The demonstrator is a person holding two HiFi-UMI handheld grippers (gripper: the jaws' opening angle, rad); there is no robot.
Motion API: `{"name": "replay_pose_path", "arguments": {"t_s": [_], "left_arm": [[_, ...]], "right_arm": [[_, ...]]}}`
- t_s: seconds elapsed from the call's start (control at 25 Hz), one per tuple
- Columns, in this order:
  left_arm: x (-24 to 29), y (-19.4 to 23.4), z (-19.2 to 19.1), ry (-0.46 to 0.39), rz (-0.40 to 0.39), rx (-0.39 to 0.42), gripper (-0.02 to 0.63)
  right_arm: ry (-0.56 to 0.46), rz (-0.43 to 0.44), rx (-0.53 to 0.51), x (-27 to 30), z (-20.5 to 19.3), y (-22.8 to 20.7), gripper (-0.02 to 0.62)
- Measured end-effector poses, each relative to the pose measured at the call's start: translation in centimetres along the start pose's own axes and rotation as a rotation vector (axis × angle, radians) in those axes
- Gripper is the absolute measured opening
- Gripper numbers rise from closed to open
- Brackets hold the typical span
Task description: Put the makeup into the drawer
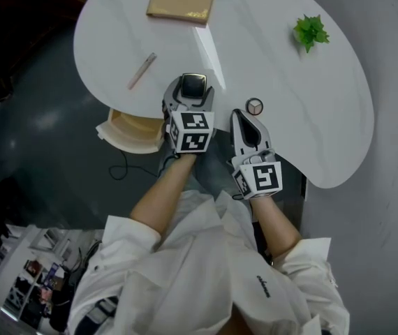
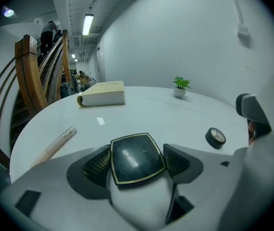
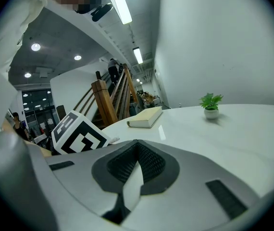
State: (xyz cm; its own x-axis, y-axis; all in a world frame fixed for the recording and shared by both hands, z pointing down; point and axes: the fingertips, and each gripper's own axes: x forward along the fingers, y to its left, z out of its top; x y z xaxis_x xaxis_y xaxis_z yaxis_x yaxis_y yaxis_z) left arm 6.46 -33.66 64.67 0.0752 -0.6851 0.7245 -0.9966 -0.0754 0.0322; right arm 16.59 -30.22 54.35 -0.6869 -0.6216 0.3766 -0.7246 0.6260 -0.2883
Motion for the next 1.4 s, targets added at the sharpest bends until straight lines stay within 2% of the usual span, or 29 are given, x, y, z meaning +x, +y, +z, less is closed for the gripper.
{"name": "replay_pose_path", "arguments": {"t_s": [0.32,0.48,0.88,1.2,1.4], "left_arm": [[-1.4,0.4,-0.2,0.013,-0.124,-0.047,0.354],[-3.0,1.2,-0.1,-0.010,-0.171,-0.020,0.354],[-8.3,4.2,-1.9,-0.065,-0.311,0.020,0.354],[-12.8,8.1,-5.1,-0.080,-0.368,0.025,0.354],[-14.3,9.6,-7.1,-0.082,-0.405,0.034,0.354]], "right_arm": [[-0.015,0.005,0.003,-0.9,0.5,0.9,0.017],[-0.018,0.001,0.008,-0.7,0.6,2.2,0.017],[0.017,0.024,-0.009,1.0,-2.4,10.2,0.017],[0.071,0.026,-0.017,2.0,-5.8,16.5,0.017],[0.086,0.032,-0.026,2.8,-7.5,18.9,0.017]]}}
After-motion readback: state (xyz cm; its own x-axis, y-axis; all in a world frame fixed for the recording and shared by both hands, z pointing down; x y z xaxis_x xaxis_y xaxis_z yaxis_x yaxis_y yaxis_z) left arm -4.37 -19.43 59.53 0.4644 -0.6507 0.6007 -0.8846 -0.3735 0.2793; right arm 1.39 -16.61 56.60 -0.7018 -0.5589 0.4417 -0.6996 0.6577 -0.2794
